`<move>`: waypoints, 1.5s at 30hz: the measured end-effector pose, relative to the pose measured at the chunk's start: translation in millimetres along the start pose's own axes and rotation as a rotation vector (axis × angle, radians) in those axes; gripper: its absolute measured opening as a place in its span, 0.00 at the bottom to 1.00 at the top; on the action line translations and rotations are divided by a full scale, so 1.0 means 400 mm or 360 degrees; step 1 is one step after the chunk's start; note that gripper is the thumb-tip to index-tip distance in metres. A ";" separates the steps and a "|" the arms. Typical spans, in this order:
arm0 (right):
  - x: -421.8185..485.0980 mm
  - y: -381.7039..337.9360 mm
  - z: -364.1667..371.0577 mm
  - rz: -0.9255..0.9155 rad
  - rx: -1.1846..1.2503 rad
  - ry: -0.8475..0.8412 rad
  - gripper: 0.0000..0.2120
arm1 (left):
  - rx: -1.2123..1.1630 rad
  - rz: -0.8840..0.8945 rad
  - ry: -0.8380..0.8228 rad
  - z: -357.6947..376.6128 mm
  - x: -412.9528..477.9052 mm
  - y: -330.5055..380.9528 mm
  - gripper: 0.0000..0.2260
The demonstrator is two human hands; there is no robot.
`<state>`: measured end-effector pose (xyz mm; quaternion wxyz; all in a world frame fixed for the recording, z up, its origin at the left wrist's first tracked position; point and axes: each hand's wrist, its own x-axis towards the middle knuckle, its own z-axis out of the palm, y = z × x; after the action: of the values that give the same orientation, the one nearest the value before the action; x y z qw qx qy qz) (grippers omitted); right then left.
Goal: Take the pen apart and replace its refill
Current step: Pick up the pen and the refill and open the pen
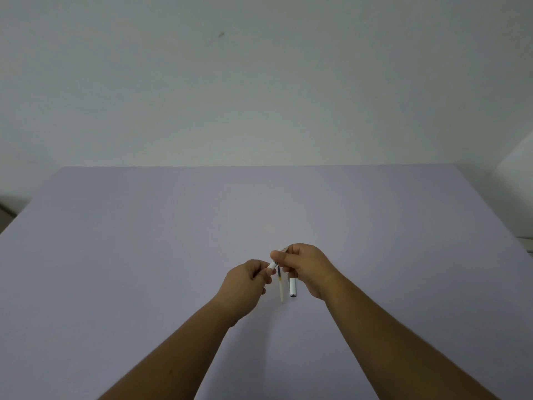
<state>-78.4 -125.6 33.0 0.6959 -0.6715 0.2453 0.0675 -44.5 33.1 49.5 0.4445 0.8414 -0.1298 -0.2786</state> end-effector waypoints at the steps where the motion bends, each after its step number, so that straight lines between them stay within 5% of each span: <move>1: 0.003 0.004 -0.002 -0.0031 0.0057 -0.0023 0.06 | 0.0008 0.0003 0.0007 0.001 -0.001 0.001 0.11; 3: 0.002 0.004 -0.005 -0.0072 0.0224 -0.0096 0.01 | 0.0029 0.0004 0.0025 -0.001 -0.003 0.002 0.11; 9: -0.004 -0.006 0.004 0.0002 0.0102 -0.0026 0.10 | 0.0047 0.0029 0.0045 -0.007 -0.005 0.009 0.11; 12: -0.005 -0.010 0.001 -0.0060 0.0212 -0.0073 0.01 | 0.0065 0.0033 0.0061 -0.007 -0.007 0.009 0.11; 18: -0.009 -0.016 0.008 0.0001 0.0062 -0.0008 0.08 | 0.0082 0.0049 0.0070 -0.007 -0.009 0.008 0.11; 21: -0.003 -0.011 0.003 -0.0069 0.0148 -0.0032 0.01 | 0.0116 0.0049 0.0080 -0.005 -0.008 0.008 0.11; 27: -0.004 -0.015 0.008 -0.0006 0.0078 0.0005 0.10 | 0.0109 0.0058 0.0087 -0.011 -0.004 0.006 0.11; 30: -0.002 -0.015 0.003 -0.0068 0.0127 -0.0004 0.01 | 0.0135 0.0062 0.0088 -0.009 -0.001 0.005 0.11; 45: -0.010 -0.023 -0.009 -0.0031 0.0043 -0.0060 0.09 | 0.0316 0.0172 0.0085 -0.012 0.002 0.001 0.11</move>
<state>-78.7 -129.0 43.1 0.7101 -0.6630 0.2264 0.0701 -41.2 35.8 51.5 0.3767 0.8801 -0.1900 -0.2175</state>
